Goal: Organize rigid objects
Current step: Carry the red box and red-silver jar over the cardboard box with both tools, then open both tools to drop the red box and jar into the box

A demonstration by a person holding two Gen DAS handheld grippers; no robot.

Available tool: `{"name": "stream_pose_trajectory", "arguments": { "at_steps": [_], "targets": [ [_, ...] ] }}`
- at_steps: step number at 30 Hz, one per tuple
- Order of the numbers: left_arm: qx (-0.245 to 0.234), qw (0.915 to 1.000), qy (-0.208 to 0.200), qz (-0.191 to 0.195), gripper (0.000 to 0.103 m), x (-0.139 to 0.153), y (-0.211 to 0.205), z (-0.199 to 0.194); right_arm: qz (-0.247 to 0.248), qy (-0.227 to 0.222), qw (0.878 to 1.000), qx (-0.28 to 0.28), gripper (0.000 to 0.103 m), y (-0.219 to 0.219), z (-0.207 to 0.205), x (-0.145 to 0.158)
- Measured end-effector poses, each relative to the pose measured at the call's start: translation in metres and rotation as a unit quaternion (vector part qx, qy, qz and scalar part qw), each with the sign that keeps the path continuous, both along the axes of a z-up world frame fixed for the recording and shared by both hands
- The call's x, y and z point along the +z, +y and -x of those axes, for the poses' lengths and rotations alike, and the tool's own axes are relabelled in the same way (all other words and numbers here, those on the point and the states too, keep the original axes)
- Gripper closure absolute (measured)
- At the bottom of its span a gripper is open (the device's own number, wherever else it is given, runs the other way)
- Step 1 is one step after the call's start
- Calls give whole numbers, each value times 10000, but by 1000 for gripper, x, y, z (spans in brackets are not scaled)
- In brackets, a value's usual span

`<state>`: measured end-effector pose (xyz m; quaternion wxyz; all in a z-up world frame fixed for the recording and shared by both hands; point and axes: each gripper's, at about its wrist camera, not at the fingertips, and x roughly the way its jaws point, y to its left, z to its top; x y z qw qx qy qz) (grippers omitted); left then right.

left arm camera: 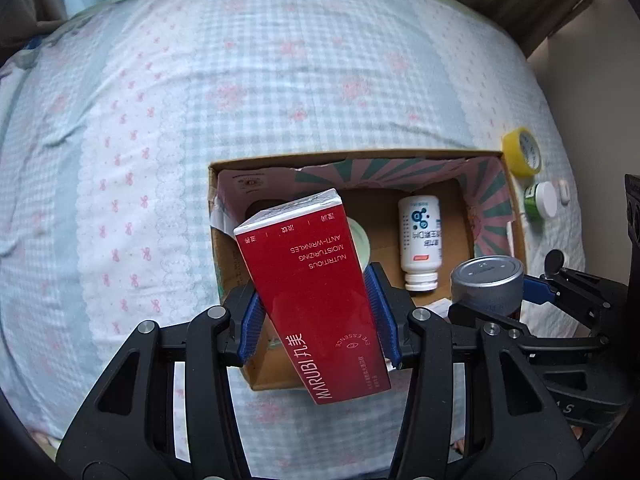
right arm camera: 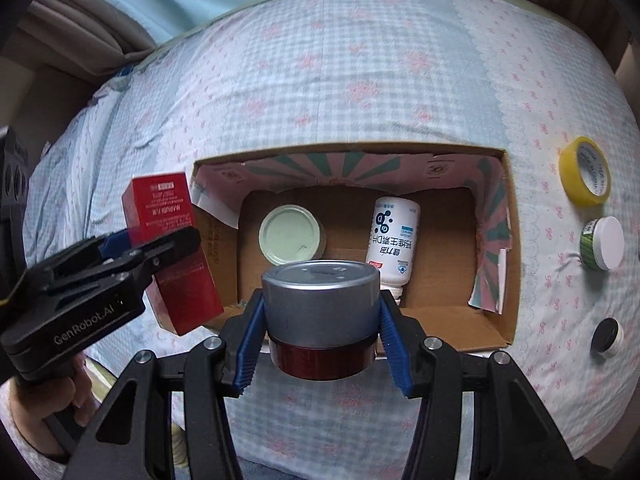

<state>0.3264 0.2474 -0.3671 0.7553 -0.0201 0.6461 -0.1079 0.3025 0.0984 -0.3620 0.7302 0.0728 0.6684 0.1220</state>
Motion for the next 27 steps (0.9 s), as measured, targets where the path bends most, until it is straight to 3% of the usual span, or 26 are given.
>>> {"name": "stream_pose_trajectory", "arguments": {
  "at_steps": [7,15,17,18,19,20,21,22,27],
  "targets": [
    [-189,9982,472,-324,59,-49,-4,-18,152,362,9968,691,53,21,-4,-61],
    [-408,9957,621,-548,59,-69,-10,-25,141,493,9941,960,53,29,-12,-86],
    [-389,9955,656,-565,53,-68,-10,-26,108,467,9929,1093,53,32,-15,-88],
    [-367,9960,630,-511,44,-65,-10,-27,78,443,9921,1173,53,34,-15,-88],
    [-356,9969,600,-358,16,-61,-9,-27,49,418,9916,1226,49,35,-15,-88],
    [-350,9975,592,-164,1,-56,-9,-28,26,386,9916,1235,40,35,-14,-88],
    [-307,9981,494,-208,0,-51,-9,-27,1,307,9920,1228,11,34,-12,-86],
    [-335,9978,471,-317,0,-48,-10,-27,-35,206,9925,1206,0,32,-11,-84],
    [-294,9982,420,-315,0,-39,-9,-24,-38,-122,9949,1000,0,16,-2,-73]
  ]
}}
